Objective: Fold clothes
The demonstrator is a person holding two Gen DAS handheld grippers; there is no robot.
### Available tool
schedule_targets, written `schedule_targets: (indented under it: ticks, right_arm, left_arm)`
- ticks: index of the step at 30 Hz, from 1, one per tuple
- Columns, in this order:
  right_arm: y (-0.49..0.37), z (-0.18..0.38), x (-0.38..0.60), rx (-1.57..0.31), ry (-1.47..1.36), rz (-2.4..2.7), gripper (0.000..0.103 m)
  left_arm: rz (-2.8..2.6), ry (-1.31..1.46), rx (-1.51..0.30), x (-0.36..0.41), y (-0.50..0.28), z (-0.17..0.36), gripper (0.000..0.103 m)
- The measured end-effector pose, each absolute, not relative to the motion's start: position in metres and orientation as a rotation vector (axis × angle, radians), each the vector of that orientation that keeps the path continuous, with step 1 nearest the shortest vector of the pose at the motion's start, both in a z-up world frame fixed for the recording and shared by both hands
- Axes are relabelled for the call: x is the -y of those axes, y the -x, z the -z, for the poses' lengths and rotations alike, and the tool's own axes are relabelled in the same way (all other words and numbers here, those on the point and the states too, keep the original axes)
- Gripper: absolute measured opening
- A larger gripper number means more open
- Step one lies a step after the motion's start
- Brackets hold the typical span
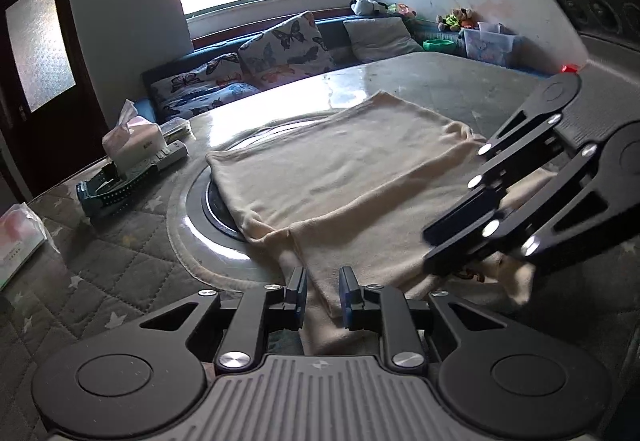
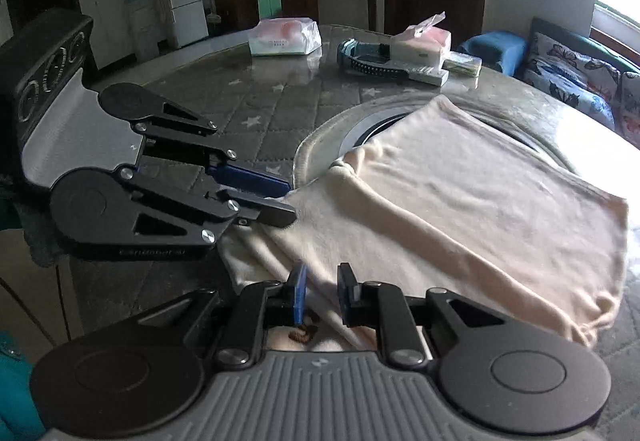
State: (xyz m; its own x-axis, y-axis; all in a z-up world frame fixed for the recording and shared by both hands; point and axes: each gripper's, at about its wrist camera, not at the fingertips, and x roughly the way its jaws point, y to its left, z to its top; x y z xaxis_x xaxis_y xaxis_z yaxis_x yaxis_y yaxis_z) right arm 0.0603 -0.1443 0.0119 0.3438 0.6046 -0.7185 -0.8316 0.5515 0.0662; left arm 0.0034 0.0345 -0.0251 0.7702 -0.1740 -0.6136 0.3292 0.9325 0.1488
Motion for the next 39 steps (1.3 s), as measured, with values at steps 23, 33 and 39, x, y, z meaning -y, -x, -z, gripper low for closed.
schedule_targets:
  ticks: [23, 33, 39]
  right_arm:
    - [-0.052, -0.029, 0.247, -0.766, 0.347, -0.684, 0.017]
    - [-0.017, -0.03, 0.238, -0.731, 0.509, -0.768, 0.041]
    - [-0.006, -0.019, 0.225, -0.693, 0.577, -0.833, 0.06]
  left_arm:
    - [0.447, -0.508, -0.558, 0.009, 0.05, 0.032, 0.034]
    - [0.468, -0.525, -0.516, 0.02, 0.045, 0.037, 0.021]
    - [0.44, -0.399, -0.527, 0.009, 0.023, 0.019, 0.012]
